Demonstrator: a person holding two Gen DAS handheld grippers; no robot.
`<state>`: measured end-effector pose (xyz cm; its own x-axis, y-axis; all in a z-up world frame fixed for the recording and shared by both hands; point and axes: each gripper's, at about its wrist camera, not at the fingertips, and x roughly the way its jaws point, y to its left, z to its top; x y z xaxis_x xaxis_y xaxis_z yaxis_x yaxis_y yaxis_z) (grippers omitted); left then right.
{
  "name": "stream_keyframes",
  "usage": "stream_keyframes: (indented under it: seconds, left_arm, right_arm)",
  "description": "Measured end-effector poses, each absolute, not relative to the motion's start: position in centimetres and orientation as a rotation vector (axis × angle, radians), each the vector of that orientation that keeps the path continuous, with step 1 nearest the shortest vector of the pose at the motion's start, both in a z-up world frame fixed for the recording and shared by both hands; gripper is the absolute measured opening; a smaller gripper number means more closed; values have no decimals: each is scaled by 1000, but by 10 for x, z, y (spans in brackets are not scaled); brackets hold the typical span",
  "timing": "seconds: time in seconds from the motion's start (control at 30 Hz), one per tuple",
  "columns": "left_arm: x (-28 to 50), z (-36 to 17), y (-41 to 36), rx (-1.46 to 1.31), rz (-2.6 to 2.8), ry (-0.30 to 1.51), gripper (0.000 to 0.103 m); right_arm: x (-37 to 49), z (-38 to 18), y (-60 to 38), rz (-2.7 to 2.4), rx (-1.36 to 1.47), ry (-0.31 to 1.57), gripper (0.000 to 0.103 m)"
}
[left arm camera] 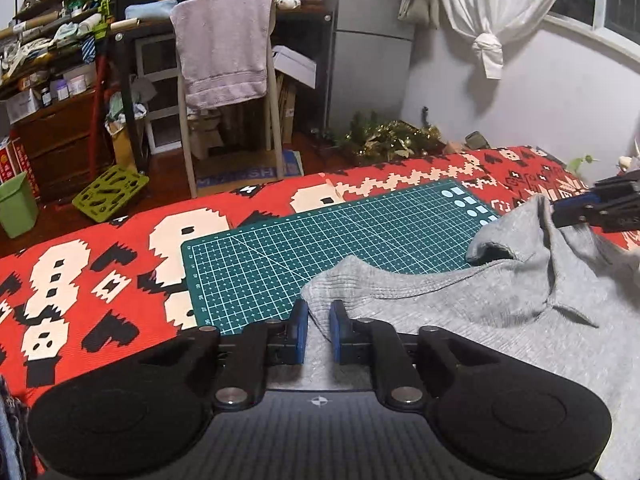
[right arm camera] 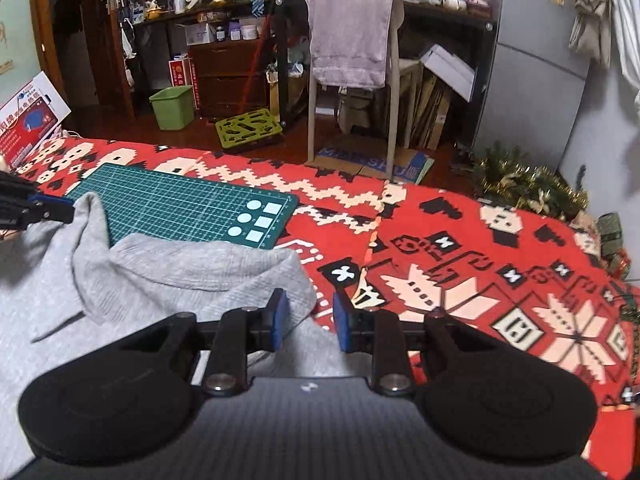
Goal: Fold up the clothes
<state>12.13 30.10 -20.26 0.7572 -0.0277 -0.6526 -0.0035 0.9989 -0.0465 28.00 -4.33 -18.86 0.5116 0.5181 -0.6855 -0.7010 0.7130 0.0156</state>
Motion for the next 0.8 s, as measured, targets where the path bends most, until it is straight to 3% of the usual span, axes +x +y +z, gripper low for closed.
stream_keyframes:
  seconds: [0.1, 0.17, 0.27, 0.3, 0.4, 0.47, 0.5, 0.53, 0.57, 0.8]
  left_arm:
    - [118, -204, 308, -53, -8, 703, 31]
    - [116, -205, 314, -72, -17, 698, 31]
    - [116, -203, 315, -95, -37, 707, 27]
    - [116, -203, 315, -91, -43, 712, 21]
    - [115, -202, 314, -102, -63, 720, 11]
    - [113, -203, 312, -107, -66, 718, 6]
    - [113, -202, 311, -107, -62, 718, 6]
    - [112, -201, 309, -99, -55, 713, 5]
    - [110, -200, 306, -91, -47, 708, 5]
    - [84, -175, 305, -141, -5, 592, 5]
  right_arm:
    - [288, -196, -42, 756, -260, 737, 35]
    - [293, -201, -40, 764, -247, 747, 39]
    - [300, -207, -39, 773, -229, 760, 39]
    - [299, -207, -40, 772, -225, 761, 39]
    - [299, -208, -44, 772, -204, 767, 49]
    - [298, -207, -45, 796, -190, 777, 49]
    - [297, -207, -46, 807, -184, 782, 41]
    - [295, -206, -46, 816, -182, 786, 16]
    - [292, -205, -46, 823, -185, 788, 9]
    - [276, -174, -63, 812, -59, 693, 6]
